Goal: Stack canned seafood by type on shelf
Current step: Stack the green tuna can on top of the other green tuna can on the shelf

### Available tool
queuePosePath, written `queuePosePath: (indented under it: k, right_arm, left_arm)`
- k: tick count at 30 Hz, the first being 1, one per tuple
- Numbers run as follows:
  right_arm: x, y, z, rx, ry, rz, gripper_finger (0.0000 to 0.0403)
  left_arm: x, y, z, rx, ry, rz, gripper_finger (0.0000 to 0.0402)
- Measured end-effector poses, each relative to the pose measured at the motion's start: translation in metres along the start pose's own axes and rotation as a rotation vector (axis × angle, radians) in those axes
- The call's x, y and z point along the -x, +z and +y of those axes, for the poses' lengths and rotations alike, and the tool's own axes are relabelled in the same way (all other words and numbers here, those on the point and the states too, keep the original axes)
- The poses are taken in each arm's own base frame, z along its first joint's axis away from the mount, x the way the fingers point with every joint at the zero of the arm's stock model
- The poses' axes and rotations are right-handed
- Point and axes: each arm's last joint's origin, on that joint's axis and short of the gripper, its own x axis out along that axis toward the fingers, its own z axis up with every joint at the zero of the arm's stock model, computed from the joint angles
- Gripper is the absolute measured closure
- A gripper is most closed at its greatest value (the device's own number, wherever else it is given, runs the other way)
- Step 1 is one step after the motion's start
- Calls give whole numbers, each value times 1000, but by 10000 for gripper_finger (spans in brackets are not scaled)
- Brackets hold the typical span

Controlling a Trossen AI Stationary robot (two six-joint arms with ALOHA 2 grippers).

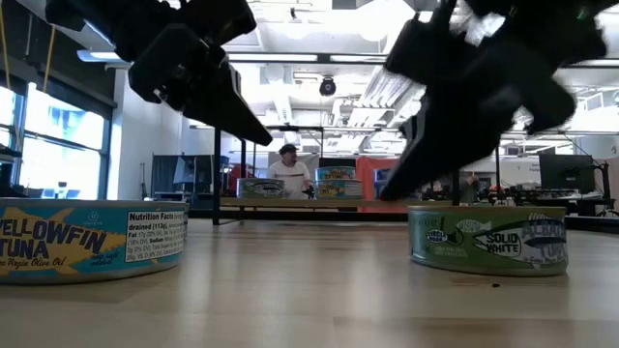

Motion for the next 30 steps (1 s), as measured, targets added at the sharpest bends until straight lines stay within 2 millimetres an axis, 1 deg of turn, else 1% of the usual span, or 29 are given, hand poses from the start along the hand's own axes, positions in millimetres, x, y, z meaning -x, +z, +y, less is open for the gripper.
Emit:
queuePosePath:
  k: [2,4,6,8,9,11,14,17,19,21,22,25,28,30]
  right_arm:
    - [12,10,8,4,26,-43,401]
    - [23,12,13,10,38,-30,401]
    - [30,4,15,5,44,62,401]
    - [32,-7,14,-23,74,181,401]
    - [31,-10,13,-37,94,226,401]
    - [26,-17,11,-45,121,251,401]
    - [15,-17,5,-35,116,178,401]
    - [2,-10,-9,-30,43,66,401]
    - [-4,1,-18,-46,-1,-49,401]
    - [-7,15,-27,-105,-47,-185,401]
    - [-7,21,-31,-131,-75,-237,401]
    - [-4,27,-37,-158,-188,-317,401]
    - [11,35,-34,-169,-262,-370,401]
    - [23,37,-29,-158,-284,-370,401]
  left_arm:
    - [0,0,0,1,1,0,397]
    - [0,0,0,2,1,-1,397]
    - [0,1,0,4,1,-5,397]
    - [0,1,0,4,1,-4,397]
    - [0,1,0,4,1,-5,397]
    - [0,1,0,5,1,-7,397]
    - [0,1,0,8,0,-8,397]
    - [0,1,1,23,1,-12,397]
    - [0,2,1,31,-1,-20,397]
    - [0,3,0,32,-16,-23,397]
    - [-1,3,0,32,-24,-23,397]
    - [-2,3,-1,6,-71,-21,396]
    - [-9,3,-4,-41,-155,-43,394]
    - [-16,3,-6,-52,-224,-62,386]
